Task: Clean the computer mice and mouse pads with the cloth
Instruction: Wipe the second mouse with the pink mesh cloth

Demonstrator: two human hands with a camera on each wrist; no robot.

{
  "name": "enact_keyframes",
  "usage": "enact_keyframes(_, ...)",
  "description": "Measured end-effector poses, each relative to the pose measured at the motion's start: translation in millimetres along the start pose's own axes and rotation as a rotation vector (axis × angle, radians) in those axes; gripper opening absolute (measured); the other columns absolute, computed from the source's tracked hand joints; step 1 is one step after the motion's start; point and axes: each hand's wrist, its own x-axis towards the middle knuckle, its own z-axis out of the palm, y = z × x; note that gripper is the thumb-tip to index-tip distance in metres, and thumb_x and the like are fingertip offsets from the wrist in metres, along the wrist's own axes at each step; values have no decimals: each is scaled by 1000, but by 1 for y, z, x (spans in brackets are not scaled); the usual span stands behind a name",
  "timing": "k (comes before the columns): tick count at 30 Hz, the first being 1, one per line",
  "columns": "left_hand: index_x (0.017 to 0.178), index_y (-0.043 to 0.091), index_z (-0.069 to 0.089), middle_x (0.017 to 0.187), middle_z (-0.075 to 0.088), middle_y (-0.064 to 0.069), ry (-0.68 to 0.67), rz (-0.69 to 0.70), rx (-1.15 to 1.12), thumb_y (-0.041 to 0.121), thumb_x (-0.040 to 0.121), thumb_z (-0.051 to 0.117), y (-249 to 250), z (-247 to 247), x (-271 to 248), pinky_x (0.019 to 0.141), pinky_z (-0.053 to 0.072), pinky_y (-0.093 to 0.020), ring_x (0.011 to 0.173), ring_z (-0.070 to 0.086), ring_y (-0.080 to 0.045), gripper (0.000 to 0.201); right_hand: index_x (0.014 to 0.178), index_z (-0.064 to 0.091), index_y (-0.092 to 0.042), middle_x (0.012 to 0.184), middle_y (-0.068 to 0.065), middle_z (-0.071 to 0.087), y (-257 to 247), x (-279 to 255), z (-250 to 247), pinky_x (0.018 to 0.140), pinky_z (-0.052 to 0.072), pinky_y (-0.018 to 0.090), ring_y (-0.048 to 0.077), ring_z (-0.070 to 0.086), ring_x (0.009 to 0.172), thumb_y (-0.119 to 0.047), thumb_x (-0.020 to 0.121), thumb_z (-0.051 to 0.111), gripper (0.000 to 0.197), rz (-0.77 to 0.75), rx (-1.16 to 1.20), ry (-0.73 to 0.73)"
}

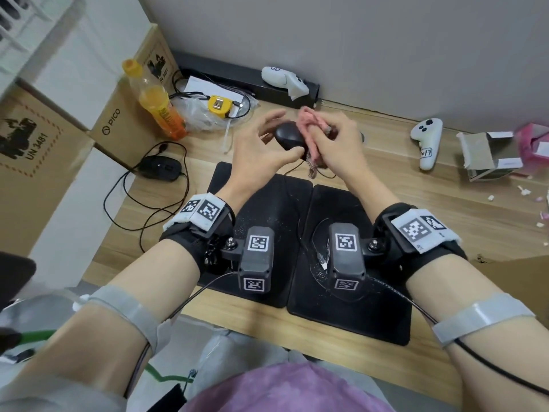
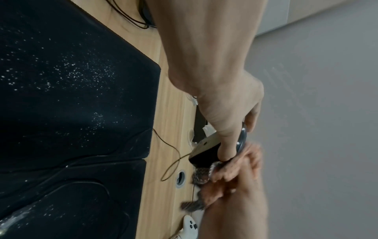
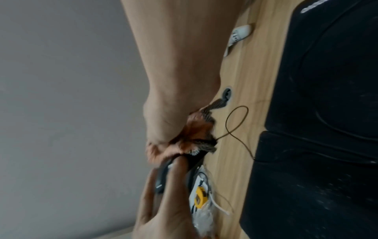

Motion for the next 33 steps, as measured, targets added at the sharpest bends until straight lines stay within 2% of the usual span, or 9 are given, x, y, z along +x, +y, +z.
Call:
enact_keyframes(2,120,12,64,115,67,3,59,-41,-49,13,66,85,4,-7,4,93,49,-17,107,63,-2,58,95,74,-34,71,5,71,18,-6,3,76,58,35,6,66,67,-27,96,55,20,131,-60,69)
enact_keyframes(5,123,7,63,115,68,-4,203,-126,-224,8,68,85,11,-14,12,88,51,-18,102,65,-6,59,109,71,-33,88,2,75,34,-14,5,85,56,48,28,70,92,-30,96,55,21,337,12,80)
enact_keyframes(9,121,6,63,114,68,-8,249,-166,-365,9,70,85,16,-16,12,89,51,-21,102,65,-10,55,98,67,-20,92,4,72,30,-20,7,86,55,41,23,67,89,-26,100,50,18,564,315,-83)
enact_keyframes(14,118,12,65,116,68,-9,78,-191,-410,19,69,85,16,-5,-7,92,50,-27,104,65,-12,53,124,58,-5,124,16,64,17,-24,0,92,51,44,32,62,111,-34,93,56,43,717,758,-91)
enact_keyframes(18,112,17,67,110,70,-2,26,-206,-388,16,74,80,12,-1,-25,92,50,-28,102,65,-11,40,111,61,-7,115,16,61,11,-30,-12,97,39,35,28,57,98,-23,83,50,34,733,1123,-82)
enact_keyframes(22,123,17,63,124,65,3,75,-255,-315,16,70,85,8,-2,-35,105,45,-30,116,60,-7,57,112,56,-10,120,16,60,16,-40,-16,102,42,41,30,56,98,-23,69,43,47,694,1186,-50)
enact_keyframes(27,136,16,54,124,60,12,-95,-278,-174,-3,73,76,8,-3,-52,85,44,-8,110,56,8,70,127,46,4,140,31,47,17,-52,-17,106,37,60,44,48,128,0,68,32,61,774,1153,-53)
enact_keyframes(30,136,25,52,123,60,12,-241,-275,-86,1,73,71,8,6,-59,84,47,-13,111,58,-2,70,137,45,7,136,29,52,19,-57,-16,105,42,54,40,52,126,0,85,32,54,791,1018,-93)
enact_keyframes(33,138,27,49,128,60,8,-244,-284,-62,21,77,79,7,16,-65,89,50,-18,113,58,-3,68,122,59,-2,122,19,65,27,-59,-17,97,49,45,31,62,110,-15,100,35,35,715,989,-205)
